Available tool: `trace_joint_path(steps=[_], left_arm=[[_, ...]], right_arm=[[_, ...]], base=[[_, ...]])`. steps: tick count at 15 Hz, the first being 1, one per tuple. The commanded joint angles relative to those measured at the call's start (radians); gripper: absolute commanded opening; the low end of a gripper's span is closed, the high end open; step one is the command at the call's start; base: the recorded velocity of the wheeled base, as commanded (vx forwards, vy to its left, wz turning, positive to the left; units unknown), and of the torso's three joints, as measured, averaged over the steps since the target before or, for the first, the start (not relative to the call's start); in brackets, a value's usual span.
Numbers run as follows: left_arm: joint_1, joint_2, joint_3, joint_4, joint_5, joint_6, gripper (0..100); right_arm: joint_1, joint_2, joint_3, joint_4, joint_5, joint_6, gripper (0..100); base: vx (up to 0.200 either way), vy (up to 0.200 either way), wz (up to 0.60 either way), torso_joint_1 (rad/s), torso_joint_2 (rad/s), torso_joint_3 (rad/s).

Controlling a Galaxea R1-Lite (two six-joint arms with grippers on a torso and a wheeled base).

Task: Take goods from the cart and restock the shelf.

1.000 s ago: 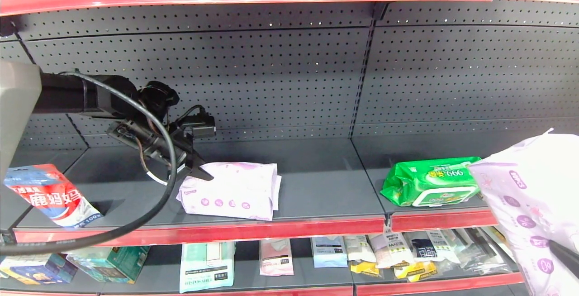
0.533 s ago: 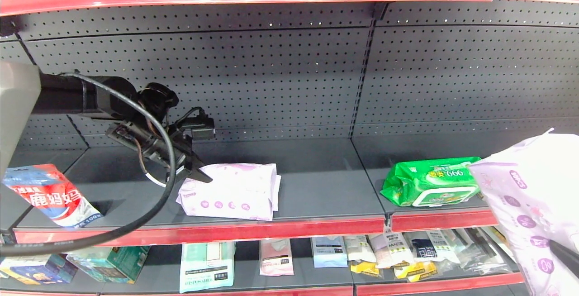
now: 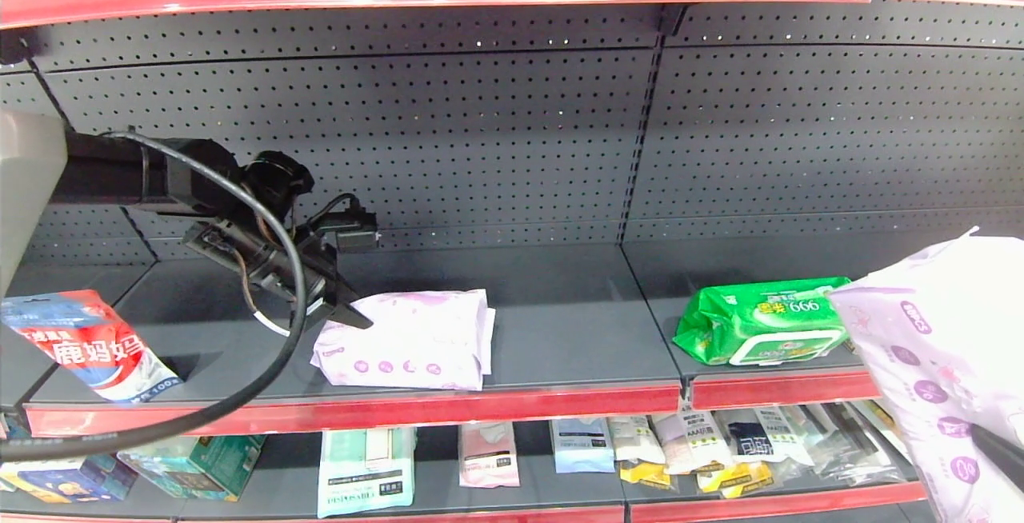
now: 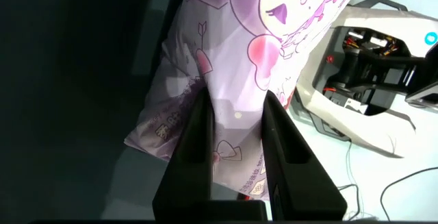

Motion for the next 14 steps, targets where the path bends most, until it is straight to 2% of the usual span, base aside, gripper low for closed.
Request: trace_joint_path(steps=[1,3,8,13,14], left_arm=[[0.0,-0.002,-0.002,0.001,0.001,-0.011,0],[0.0,-0.008,-0.001,0.003,0.001,-0.029,0],[-0.002,-0.028,-0.001,0.058,0.01,-0.037,0],[0.0,-0.025,-0.007,0.055,0.019,-0.037,0],[0.0,-0.02,-0.002,0.02,0.018,-0.037,0]], right_arm=[[0.001,0.0,-0.001,-0.001,0.0,-0.001,0],[0.001,0.0,-0.001,-0.001,0.0,-0.001,0],[0.001,-0.001,-0.002,-0.001,0.0,-0.001,0],[0.001,-0.006,-0.002,-0.001,0.0,-0.001,0],[0.001,-0.009,-0.002,-0.001,-0.001,-0.001,0]], base=[[0.0,0.0,0.0,0.0,0.0,0.0],[0.0,0.0,0.0,0.0,0.0,0.0],[0.0,0.0,0.0,0.0,0.0,0.0],[0.0,0.0,0.0,0.0,0.0,0.0],[0.0,0.0,0.0,0.0,0.0,0.0]])
